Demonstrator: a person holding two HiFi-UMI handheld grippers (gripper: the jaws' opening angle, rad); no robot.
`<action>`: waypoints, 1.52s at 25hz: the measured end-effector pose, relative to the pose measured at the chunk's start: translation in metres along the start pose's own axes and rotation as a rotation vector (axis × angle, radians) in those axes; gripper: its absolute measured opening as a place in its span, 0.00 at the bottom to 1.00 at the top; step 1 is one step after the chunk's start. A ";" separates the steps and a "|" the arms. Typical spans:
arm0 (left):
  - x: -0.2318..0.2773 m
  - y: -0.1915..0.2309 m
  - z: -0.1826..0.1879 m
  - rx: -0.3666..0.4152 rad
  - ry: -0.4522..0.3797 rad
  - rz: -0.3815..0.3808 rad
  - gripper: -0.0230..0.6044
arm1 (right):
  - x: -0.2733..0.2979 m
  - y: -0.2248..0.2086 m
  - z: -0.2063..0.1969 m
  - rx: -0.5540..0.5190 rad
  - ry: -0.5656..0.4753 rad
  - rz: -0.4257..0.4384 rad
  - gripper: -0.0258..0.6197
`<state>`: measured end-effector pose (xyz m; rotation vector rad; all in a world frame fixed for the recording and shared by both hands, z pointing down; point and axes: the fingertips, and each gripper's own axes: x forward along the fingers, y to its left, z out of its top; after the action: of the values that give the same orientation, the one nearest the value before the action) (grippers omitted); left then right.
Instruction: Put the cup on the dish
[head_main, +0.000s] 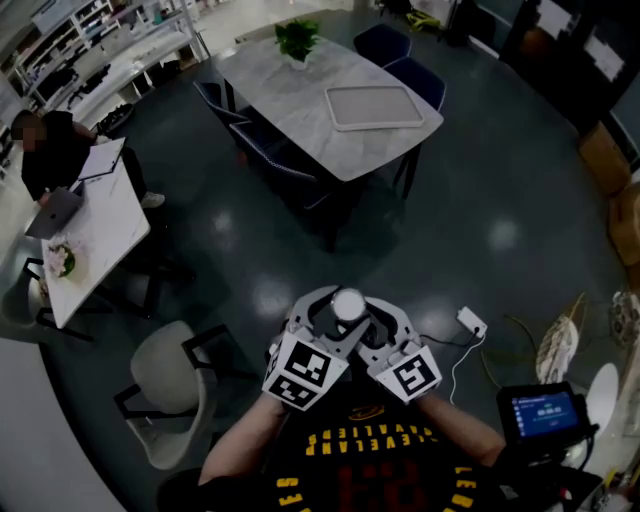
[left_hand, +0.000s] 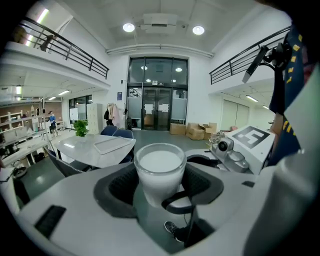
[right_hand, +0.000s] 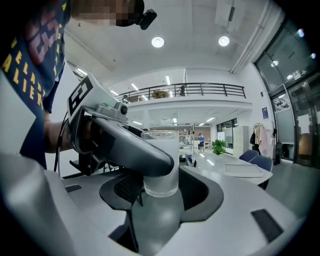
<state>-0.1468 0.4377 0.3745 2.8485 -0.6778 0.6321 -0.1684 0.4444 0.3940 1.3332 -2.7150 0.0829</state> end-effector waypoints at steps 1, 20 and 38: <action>0.007 0.004 0.005 -0.002 -0.010 0.006 0.46 | 0.002 -0.009 0.001 0.006 -0.004 0.007 0.38; 0.143 0.069 0.073 -0.044 -0.094 0.077 0.46 | 0.037 -0.168 0.002 0.048 -0.013 0.118 0.38; 0.204 0.090 0.093 -0.062 -0.085 0.105 0.46 | 0.046 -0.235 -0.006 0.011 0.027 0.133 0.38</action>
<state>0.0110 0.2546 0.3829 2.8111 -0.8497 0.4973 -0.0100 0.2650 0.4055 1.1447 -2.7810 0.1270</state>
